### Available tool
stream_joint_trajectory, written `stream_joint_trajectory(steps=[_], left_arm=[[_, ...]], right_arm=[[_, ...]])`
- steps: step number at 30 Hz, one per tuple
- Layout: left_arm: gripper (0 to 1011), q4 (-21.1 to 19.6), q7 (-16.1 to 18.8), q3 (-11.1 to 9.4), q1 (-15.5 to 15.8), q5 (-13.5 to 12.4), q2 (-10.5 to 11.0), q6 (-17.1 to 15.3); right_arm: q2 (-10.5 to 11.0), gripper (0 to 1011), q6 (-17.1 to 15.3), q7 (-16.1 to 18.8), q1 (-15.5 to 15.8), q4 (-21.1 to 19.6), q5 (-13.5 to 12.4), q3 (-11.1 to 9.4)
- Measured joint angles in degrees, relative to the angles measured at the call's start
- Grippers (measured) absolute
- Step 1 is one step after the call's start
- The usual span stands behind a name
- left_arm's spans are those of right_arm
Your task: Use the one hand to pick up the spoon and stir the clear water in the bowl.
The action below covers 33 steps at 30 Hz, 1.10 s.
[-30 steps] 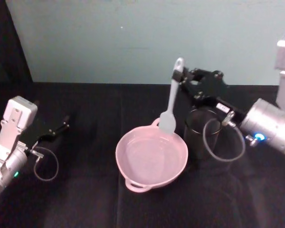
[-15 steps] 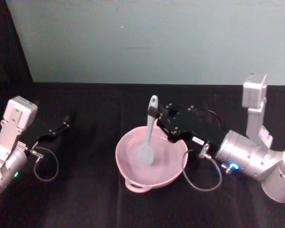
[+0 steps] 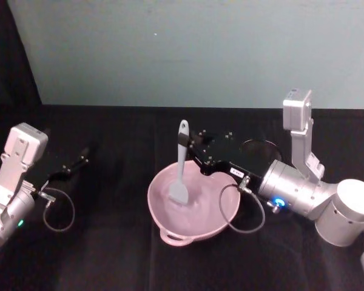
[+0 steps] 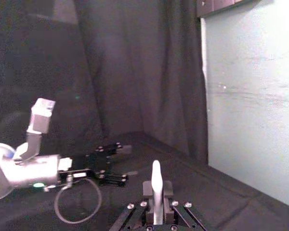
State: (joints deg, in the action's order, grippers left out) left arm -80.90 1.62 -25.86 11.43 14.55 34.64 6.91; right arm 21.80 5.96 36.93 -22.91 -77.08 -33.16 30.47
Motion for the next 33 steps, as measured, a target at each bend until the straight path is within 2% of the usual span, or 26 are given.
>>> stream_joint_trajectory(steps=[8, 11, 16, 24, 33], left_arm=[[1005, 0.0, 0.0, 0.0, 0.0, 0.0, 0.0, 0.0], [1005, 0.0, 0.0, 0.0, 0.0, 0.0, 0.0, 0.0], [1005, 0.0, 0.0, 0.0, 0.0, 0.0, 0.0, 0.0], [1005, 0.0, 0.0, 0.0, 0.0, 0.0, 0.0, 0.0], [1005, 0.0, 0.0, 0.0, 0.0, 0.0, 0.0, 0.0]], right_arm=[[0.3, 120, 0.7, -1.4, -1.0, 1.5, 0.8, -2.1], [1.3, 121, 0.7, -1.9, -0.4, 0.9, 0.8, -3.4], [2.4, 121, 0.0, -2.0, 0.8, -0.9, 0.8, -4.2], [4.0, 121, -2.4, -2.1, 3.8, -6.3, 0.9, -3.5], [3.4, 121, -2.9, -1.4, 4.7, -8.3, 0.4, -1.9]])
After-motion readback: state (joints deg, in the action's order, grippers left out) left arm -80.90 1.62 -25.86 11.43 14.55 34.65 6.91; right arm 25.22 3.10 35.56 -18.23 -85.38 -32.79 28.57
